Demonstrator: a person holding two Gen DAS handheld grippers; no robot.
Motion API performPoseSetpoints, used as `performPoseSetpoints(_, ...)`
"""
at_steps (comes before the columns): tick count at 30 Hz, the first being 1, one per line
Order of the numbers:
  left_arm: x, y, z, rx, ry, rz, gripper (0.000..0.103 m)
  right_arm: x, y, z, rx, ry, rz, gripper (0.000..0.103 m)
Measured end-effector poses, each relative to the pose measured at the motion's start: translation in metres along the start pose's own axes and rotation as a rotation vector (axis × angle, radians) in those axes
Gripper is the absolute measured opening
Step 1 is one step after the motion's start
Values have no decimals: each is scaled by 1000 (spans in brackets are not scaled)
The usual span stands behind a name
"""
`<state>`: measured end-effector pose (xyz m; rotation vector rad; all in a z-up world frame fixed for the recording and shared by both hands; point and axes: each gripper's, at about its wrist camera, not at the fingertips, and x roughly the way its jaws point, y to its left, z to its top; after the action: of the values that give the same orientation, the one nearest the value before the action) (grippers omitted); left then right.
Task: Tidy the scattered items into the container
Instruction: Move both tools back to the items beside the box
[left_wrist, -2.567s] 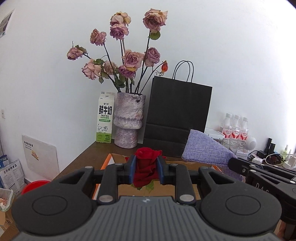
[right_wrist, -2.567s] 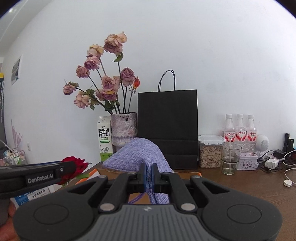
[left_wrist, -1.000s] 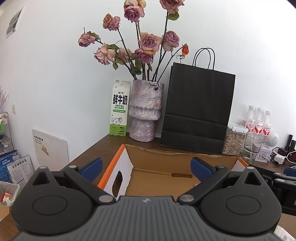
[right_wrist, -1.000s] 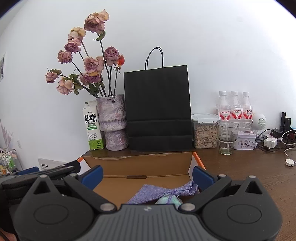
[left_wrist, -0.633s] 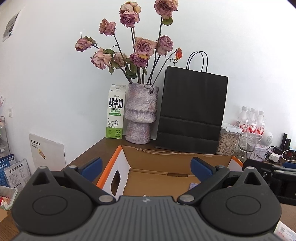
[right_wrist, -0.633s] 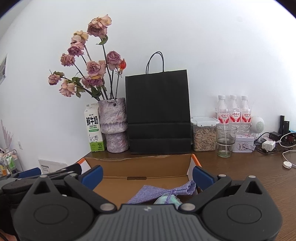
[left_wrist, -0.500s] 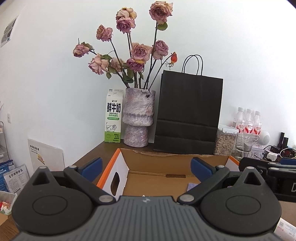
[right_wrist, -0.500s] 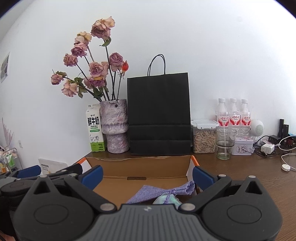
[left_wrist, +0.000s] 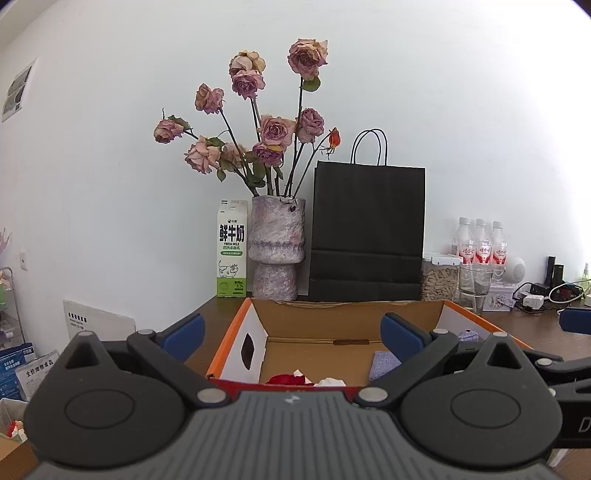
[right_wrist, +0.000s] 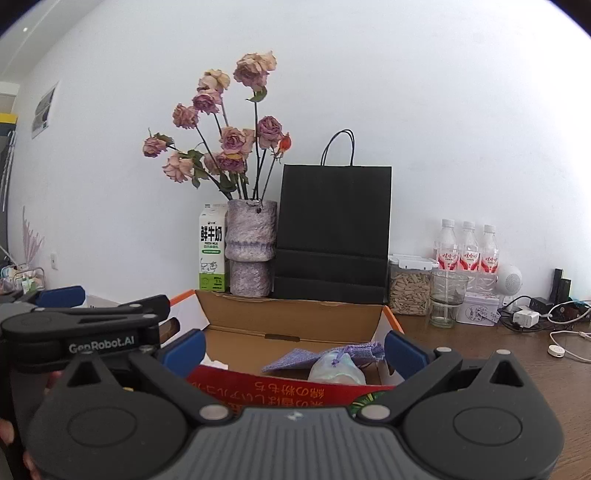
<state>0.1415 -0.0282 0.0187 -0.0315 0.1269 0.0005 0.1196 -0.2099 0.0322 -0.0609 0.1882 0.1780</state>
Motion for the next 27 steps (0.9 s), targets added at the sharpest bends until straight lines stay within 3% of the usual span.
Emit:
performPoseSetpoints(13,-47,24,-21,-16,49,6,103,-50,4,-27,-66,74,-5,103)
performPoseSetpoints(27,-62,29,-33,32,91,32,103,-64,-17,-55,-38,169,-80,103)
